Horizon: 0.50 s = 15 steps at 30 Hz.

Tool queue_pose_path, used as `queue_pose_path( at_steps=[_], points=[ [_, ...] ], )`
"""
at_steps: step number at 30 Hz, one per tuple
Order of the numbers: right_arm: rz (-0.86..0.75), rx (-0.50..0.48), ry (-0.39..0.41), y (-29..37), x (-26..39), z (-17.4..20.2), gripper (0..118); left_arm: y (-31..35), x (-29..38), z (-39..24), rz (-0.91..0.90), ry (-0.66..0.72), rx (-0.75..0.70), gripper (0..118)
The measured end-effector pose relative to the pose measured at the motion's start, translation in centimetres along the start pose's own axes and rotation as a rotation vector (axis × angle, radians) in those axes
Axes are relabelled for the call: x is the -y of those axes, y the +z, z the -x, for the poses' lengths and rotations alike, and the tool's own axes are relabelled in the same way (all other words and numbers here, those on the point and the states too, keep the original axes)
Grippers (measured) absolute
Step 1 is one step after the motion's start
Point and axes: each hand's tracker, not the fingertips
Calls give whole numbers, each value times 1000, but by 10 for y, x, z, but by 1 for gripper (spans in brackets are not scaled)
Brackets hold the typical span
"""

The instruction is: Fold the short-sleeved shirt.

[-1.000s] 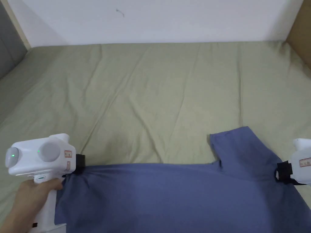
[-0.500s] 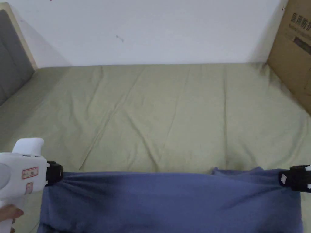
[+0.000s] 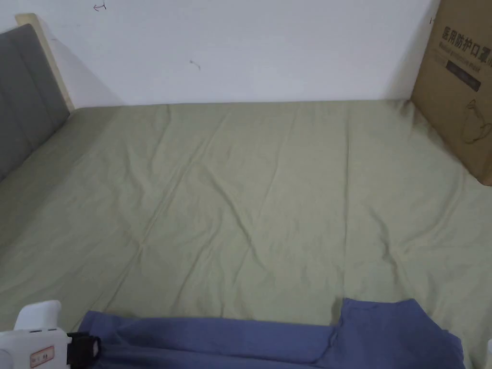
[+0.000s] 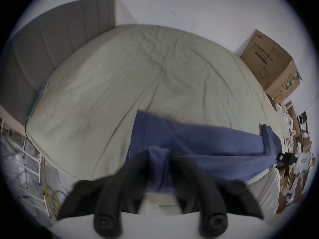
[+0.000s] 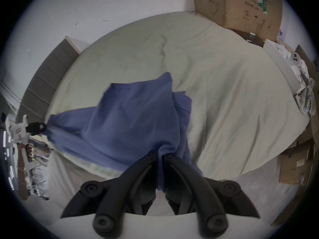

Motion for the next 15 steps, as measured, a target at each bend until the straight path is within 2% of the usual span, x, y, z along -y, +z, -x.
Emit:
queue_pose_path(
  at_steps=[1, 2, 3, 9, 10, 11, 12, 13, 14, 15],
  points=[
    [-12, 36, -5, -2, 1, 3, 47, -1, 3, -1, 20, 21, -23, 94],
    [-6, 70, -11, -1, 0, 6, 69, 0, 5, 2, 32, 37, -30, 106],
    [-9, 76, 1, 1, -1, 9, 80, 2, 7, 6, 20, 44, -16, 107],
    [-150, 107, 139, 49, -18, 37, 80, 35, 6, 32, -76, 171, 58, 105],
    [-200, 85, 138, 56, -20, 45, 79, 41, 8, 37, -100, 201, 88, 98],
    [-240, 36, 126, 64, -23, 53, 78, 46, 10, 42, -124, 239, 130, 80],
    [-256, -11, 115, 68, -25, 61, 68, 47, 11, 46, -128, 265, 171, 43],
    [-275, -52, 101, 70, -27, 72, 51, 48, 15, 45, -124, 296, 194, 18],
    [-294, -70, 83, 69, -27, 83, 24, 46, 18, 47, -120, 322, 199, 8],
    [-305, -73, 61, 65, -27, 93, 2, 45, 22, 49, -122, 318, 200, 7]
  ],
)
